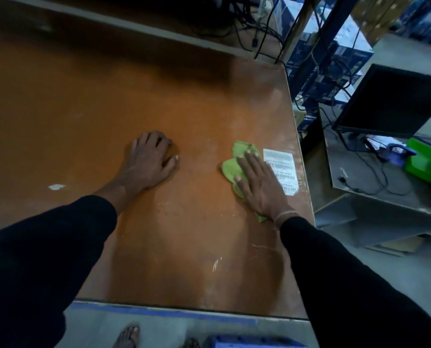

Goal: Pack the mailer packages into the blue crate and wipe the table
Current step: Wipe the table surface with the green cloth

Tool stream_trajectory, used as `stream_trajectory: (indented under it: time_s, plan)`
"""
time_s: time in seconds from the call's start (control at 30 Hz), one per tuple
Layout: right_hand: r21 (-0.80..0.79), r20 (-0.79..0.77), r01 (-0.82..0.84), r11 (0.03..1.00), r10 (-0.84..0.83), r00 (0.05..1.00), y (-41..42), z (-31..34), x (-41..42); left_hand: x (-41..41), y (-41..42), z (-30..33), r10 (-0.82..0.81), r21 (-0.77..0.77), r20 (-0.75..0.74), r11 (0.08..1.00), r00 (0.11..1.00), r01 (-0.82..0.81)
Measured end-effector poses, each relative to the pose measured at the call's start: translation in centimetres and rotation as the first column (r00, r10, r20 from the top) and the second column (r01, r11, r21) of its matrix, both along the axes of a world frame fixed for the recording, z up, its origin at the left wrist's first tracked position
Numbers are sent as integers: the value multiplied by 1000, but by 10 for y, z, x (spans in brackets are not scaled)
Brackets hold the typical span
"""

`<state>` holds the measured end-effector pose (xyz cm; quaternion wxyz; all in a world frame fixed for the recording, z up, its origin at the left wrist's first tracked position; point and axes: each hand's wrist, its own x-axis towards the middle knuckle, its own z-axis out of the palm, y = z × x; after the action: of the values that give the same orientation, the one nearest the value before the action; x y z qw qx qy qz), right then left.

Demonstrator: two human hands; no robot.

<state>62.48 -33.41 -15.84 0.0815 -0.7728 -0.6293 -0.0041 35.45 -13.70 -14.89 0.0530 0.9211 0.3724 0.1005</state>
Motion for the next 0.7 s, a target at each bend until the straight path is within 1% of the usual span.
stream_trajectory:
  time_s: [0.03, 0.07, 0.1, 0.13, 0.17, 0.2, 0.23, 0.27, 0.3, 0.33, 0.37, 0.43, 0.47, 0.5, 0.57, 0.6, 0.63, 0.67, 0.7]
  plan:
    - [8, 0, 117, 993, -117, 993, 4, -2, 14, 1, 1, 0, 0, 3, 6, 1000, 1000, 0]
    - [-1, -12, 289, 957, -289, 957, 10, -2, 25, 2, 2, -1, 0, 3, 14, 1000, 1000, 0]
    - [-31, -21, 437, 899, -438, 899, 18, -2, 32, 2, 1, -1, 0, 3, 22, 1000, 1000, 0]
    - [-54, -18, 495, 867, -496, 868, 28, -2, 32, 2, 1, -3, -1, 6, 30, 1000, 1000, 1]
    - [-53, -9, 449, 892, -450, 893, 39, -2, 28, 2, 2, -4, -3, 12, 37, 1000, 999, 3]
    - [-38, -5, 325, 945, -325, 946, 49, 0, 22, 3, 2, -5, -3, 16, 43, 1000, 999, 2]
    - [-25, -9, 167, 986, -167, 986, 58, 2, 19, 4, 3, -5, 2, 17, 49, 1000, 999, -3]
    - [-23, -8, 36, 999, -37, 999, 65, 3, 21, 4, 4, -6, 8, 18, 57, 1000, 998, -9]
    - [-30, -9, -27, 999, 27, 1000, 73, 4, 29, 5, 5, -6, 14, 18, 66, 1000, 998, -15]
    - [-37, -16, -6, 999, 5, 1000, 82, 5, 40, 5, 5, -7, 16, 21, 77, 1000, 997, -18]
    - [-43, -18, 84, 996, -85, 996, 93, 5, 51, 6, 6, -7, 13, 25, 86, 1000, 996, -15]
    - [-59, -3, 319, 946, -320, 948, 116, 4, 66, 6, 6, -8, 6, 34, 99, 999, 995, -9]
    - [-67, 5, 369, 927, -370, 929, 129, 3, 66, 7, 7, -8, 5, 36, 101, 999, 995, -9]
    - [-72, 3, 349, 934, -350, 937, 142, 4, 62, 7, 7, -8, 7, 38, 101, 999, 995, -11]
    - [-81, -7, 156, 984, -158, 987, 161, 7, 55, 8, 7, -8, 10, 37, 102, 999, 995, -13]
    - [-91, -3, 57, 994, -58, 998, 167, 8, 56, 7, 7, -9, 7, 35, 105, 999, 994, -11]
    - [-99, 1, 4, 995, -4, 1000, 171, 8, 61, 7, 7, -10, 6, 33, 105, 999, 994, -9]
    - [-97, 4, 16, 995, -16, 1000, 176, 8, 67, 6, 8, -10, 8, 32, 103, 999, 995, -12]
    - [-91, 14, 94, 991, -93, 996, 180, 8, 74, 6, 9, -10, 11, 32, 99, 999, 995, -14]
